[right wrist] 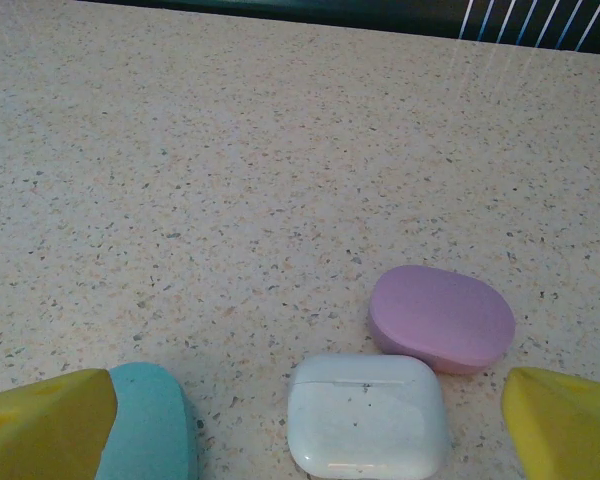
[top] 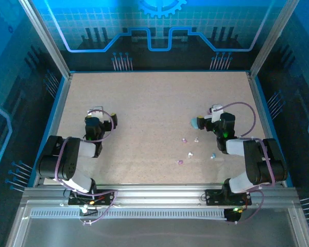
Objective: Insert the wireless bluetooth earbuds into the charging case
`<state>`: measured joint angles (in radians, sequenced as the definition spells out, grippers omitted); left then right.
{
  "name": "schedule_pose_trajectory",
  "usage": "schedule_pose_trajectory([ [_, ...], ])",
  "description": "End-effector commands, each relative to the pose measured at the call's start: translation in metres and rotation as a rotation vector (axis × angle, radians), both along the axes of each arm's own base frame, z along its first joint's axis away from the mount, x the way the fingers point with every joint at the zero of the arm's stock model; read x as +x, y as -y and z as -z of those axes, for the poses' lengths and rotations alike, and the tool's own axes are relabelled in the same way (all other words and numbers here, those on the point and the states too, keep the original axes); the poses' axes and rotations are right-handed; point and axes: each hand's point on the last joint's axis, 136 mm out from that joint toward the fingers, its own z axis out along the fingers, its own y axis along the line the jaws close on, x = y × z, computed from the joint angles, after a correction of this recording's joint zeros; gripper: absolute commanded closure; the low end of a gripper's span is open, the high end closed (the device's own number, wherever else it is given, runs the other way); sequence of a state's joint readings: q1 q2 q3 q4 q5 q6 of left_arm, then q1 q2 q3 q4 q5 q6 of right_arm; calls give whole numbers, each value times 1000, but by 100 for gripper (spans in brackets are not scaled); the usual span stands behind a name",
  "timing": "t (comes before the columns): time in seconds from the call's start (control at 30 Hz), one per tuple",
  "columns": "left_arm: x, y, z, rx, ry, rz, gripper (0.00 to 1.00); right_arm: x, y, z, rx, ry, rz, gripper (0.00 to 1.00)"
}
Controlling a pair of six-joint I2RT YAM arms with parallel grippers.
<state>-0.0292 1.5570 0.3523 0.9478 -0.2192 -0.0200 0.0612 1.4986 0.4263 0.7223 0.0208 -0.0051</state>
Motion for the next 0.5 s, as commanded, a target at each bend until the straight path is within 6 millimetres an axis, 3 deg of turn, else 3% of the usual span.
schedule_pose_trajectory([
  [0.0, 6, 4, -9, 7, 23, 22, 1, 5, 4, -7, -5, 27, 3, 0],
  [0.47, 7, 3, -9, 7, 25, 21, 1, 6, 4, -7, 8, 26, -1, 0],
])
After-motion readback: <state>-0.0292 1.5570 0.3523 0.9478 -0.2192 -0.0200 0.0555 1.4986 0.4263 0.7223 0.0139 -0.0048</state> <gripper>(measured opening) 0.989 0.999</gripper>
